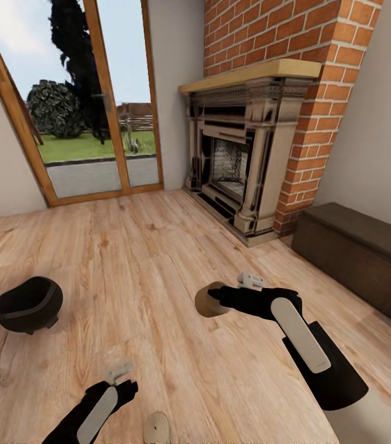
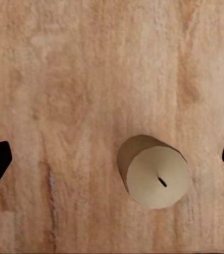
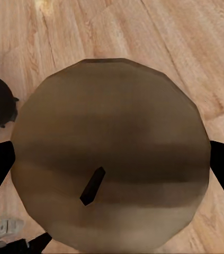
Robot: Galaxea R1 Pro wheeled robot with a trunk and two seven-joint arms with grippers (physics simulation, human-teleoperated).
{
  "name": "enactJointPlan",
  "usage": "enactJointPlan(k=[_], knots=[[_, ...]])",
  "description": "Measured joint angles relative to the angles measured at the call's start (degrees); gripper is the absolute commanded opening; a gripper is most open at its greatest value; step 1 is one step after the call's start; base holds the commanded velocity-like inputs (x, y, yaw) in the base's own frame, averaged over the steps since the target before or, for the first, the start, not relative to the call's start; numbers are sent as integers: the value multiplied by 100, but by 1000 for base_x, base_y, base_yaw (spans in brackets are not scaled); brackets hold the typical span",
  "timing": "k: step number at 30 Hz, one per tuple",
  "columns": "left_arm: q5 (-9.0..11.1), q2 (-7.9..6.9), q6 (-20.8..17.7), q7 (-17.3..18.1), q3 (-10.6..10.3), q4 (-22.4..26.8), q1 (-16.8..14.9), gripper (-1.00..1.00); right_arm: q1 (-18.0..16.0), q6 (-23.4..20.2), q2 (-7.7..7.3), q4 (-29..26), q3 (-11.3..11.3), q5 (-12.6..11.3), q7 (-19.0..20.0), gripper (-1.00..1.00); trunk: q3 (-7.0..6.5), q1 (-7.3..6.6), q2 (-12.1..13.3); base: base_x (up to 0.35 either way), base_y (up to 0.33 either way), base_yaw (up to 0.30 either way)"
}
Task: Place each of the two pumpkins and all three candles from the living room inside a cabinet in the living room (use any cabinet), then make sure every cabinet is closed, and position the cauldron so it is next to a table in the living room.
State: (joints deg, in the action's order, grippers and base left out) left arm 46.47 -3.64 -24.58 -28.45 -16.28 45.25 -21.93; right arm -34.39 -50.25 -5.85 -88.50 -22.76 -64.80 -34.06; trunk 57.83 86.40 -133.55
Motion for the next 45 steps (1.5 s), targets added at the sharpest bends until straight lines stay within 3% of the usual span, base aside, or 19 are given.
enactJointPlan(k=[5,15,24,30,34,45], knots=[[-100,92,220,236,-159,-57,0,100,0,-8,0,-2,-4,16,59,-100,90,110,-201,0,0,0],[-228,217,456,269,-226,-284,0,100,0,-8,3,-2,-9,19,64,-100,269,330,-602,0,0,0],[-241,448,656,265,-849,-394,0,100,0,-8,11,6,-9,21,63,-100,431,527,-963,0,0,0],[-303,484,697,265,-961,-395,-1,100,-1,14,25,40,7,27,62,-100,563,545,-974,0,0,0],[-442,490,763,264,-965,-395,-1,100,-1,22,13,25,18,25,65,-100,564,544,-974,0,0,0],[-478,484,768,265,-970,-395,-1,100,-1,21,36,32,22,27,64,-100,564,544,-974,0,-10,0]])
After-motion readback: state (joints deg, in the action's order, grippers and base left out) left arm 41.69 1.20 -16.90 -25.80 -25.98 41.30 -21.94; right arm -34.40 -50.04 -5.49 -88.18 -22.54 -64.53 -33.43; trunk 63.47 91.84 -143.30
